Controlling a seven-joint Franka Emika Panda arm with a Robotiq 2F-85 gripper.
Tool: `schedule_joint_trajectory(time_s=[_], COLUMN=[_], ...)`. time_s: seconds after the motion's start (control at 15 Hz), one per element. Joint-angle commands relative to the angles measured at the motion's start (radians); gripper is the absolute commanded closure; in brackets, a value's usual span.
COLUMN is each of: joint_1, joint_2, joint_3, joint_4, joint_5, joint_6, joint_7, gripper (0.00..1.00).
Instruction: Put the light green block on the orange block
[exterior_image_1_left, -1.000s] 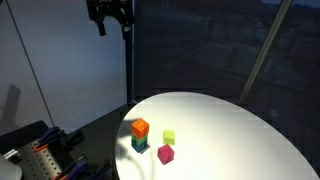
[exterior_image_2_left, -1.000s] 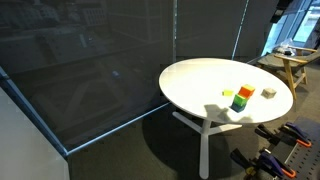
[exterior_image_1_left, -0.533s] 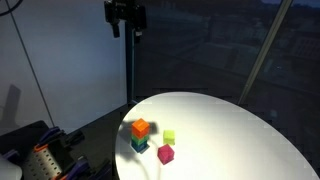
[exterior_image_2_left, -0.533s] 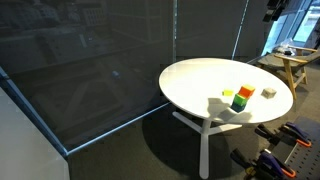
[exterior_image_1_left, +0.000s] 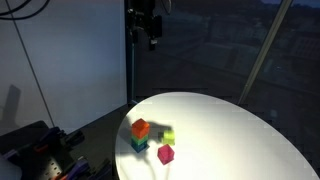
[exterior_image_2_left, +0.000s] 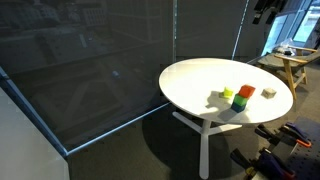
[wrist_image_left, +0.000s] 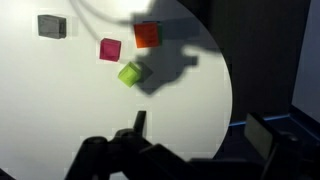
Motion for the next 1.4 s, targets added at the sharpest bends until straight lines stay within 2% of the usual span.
schedule_joint_trajectory(time_s=[0.0, 1.33], joint_1=[-0.025, -0.118], joint_2=[0.09, 0.445], joint_3=[-0.007, -0.031], joint_4=[0.077, 0.242], joint_5=[0.026, 0.094], joint_6=[0.003, 0.04], joint_7=[0.048, 0.182], gripper=[0.0, 0.0])
